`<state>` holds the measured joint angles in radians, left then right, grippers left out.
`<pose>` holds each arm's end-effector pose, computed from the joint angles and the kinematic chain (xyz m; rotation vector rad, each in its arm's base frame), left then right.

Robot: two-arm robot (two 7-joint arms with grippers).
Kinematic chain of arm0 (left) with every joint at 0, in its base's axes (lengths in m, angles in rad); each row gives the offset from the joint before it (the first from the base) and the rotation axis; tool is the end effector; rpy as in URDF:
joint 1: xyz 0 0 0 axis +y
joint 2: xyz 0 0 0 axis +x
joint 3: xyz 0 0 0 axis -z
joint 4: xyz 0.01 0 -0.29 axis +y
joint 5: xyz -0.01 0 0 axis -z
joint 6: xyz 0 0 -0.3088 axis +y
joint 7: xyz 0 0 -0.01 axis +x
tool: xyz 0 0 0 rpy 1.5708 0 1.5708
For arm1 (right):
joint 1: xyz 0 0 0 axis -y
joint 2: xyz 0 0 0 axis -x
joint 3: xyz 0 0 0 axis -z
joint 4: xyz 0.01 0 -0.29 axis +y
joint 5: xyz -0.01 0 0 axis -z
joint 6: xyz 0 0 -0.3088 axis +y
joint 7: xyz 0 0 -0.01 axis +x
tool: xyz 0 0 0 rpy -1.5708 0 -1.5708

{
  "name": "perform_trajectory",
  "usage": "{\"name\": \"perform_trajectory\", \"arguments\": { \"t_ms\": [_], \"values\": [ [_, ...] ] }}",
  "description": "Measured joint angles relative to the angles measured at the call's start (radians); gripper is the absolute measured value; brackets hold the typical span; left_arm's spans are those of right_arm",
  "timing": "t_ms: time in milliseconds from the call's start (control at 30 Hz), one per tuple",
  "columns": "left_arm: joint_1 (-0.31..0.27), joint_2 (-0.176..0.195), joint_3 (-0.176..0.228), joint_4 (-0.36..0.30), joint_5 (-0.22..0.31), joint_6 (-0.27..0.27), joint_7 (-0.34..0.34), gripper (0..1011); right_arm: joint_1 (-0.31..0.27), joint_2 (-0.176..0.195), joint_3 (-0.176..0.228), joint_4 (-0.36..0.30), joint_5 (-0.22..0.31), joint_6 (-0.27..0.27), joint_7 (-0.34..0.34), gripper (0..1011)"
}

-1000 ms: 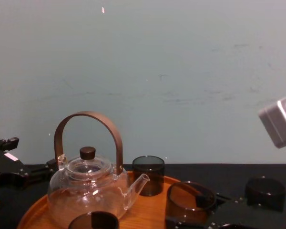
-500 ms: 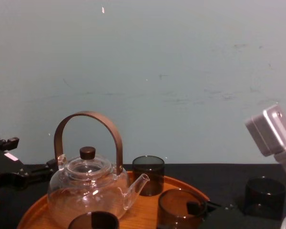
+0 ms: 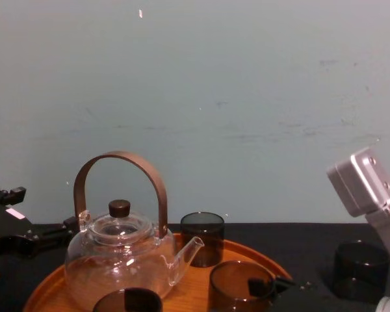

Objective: Pick up the glass from the table and place it on the tray.

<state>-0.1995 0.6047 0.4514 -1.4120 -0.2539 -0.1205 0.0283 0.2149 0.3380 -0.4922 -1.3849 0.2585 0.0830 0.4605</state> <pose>0.3581 0.0827 -0.3023 0.3045 -0.2850 1.2480 0.3596 0.0242 -0.3203 -0.2590 0.0647 -0.7121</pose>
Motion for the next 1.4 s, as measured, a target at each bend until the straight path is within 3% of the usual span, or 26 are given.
{"name": "perform_trajectory", "arguments": {
  "t_ms": [433, 600, 1033, 1400],
  "values": [
    [0.000, 0.000, 0.000, 0.000, 0.000, 0.000, 0.000, 1001, 0.007, -0.004, -0.007, 0.010, -0.001, 0.004, 0.003, 904],
    [0.000, 0.000, 0.000, 0.000, 0.000, 0.000, 0.000, 1001, 0.006, -0.003, -0.006, 0.009, -0.001, 0.004, 0.003, 997],
    [0.000, 0.000, 0.000, 0.000, 0.000, 0.000, 0.000, 1001, 0.004, -0.002, -0.004, 0.007, 0.003, 0.003, 0.002, 1002],
    [0.000, 0.000, 0.000, 0.000, 0.000, 0.000, 0.000, 1001, -0.032, 0.034, 0.021, -0.060, 0.010, -0.006, -0.011, 1002]
  ]
}}
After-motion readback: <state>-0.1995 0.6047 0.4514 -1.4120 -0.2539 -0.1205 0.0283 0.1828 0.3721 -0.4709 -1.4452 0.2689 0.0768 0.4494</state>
